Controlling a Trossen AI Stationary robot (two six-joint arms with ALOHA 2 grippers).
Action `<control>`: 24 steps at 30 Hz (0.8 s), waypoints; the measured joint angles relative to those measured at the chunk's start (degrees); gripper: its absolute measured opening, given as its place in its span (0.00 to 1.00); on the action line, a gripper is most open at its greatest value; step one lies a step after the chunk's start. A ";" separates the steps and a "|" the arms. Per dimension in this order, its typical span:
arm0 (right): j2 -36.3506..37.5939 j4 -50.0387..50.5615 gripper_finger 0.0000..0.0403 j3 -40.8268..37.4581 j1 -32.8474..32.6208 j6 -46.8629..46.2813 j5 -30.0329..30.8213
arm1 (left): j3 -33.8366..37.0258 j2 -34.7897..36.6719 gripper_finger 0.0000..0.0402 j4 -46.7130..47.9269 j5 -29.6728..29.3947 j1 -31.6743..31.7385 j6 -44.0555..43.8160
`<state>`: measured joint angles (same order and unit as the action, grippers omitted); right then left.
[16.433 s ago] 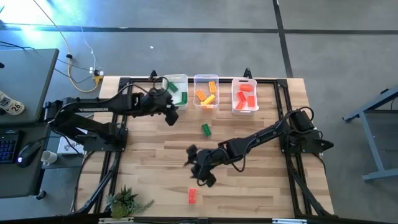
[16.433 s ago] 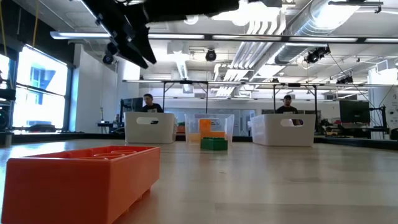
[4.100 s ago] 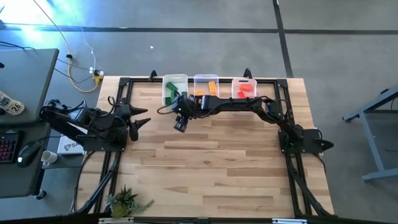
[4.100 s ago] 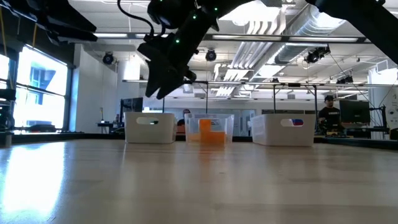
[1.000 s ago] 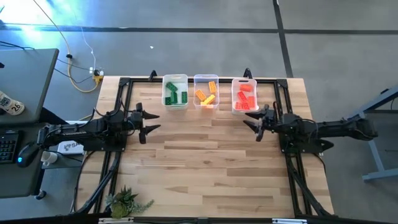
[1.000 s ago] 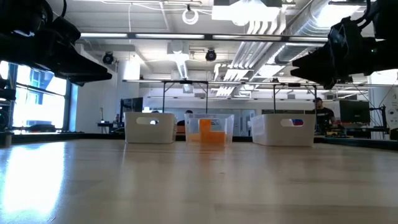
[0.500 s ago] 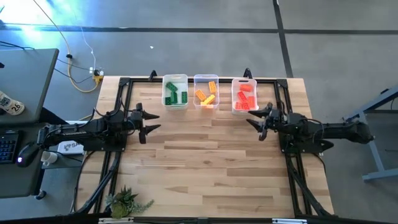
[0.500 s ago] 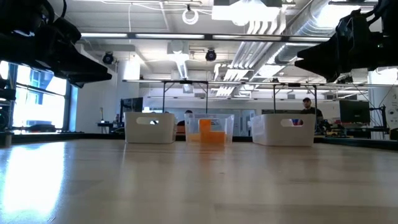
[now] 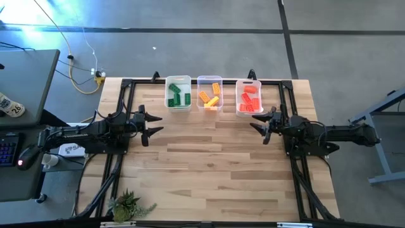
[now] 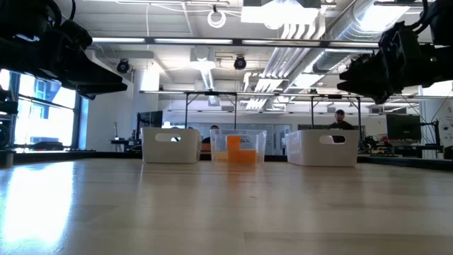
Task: Sort & place blocks by color
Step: Return to Home Position
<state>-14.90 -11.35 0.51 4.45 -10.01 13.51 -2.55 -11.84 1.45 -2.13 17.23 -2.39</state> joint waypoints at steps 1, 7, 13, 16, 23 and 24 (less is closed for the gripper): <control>0.00 0.44 0.48 0.00 0.00 -0.02 0.14 | 0.00 0.00 0.50 0.00 0.00 0.00 0.00; -0.02 5.18 0.48 -0.02 0.00 -1.67 -0.08 | 0.00 0.01 0.50 0.00 0.00 0.00 0.00; -0.02 7.13 0.48 -0.02 0.00 -1.80 -0.12 | 0.00 0.00 0.50 0.00 0.00 0.00 0.00; -0.02 7.38 0.48 -0.02 0.00 -1.85 -0.14 | 0.00 0.01 0.50 0.00 0.00 0.00 0.00; -0.02 7.38 0.48 -0.04 0.00 -1.67 -0.19 | 0.00 0.00 0.50 0.00 0.00 0.00 0.01; -0.02 7.38 0.48 -0.04 0.00 -1.71 -0.19 | 0.00 0.00 0.50 0.02 0.00 0.00 0.00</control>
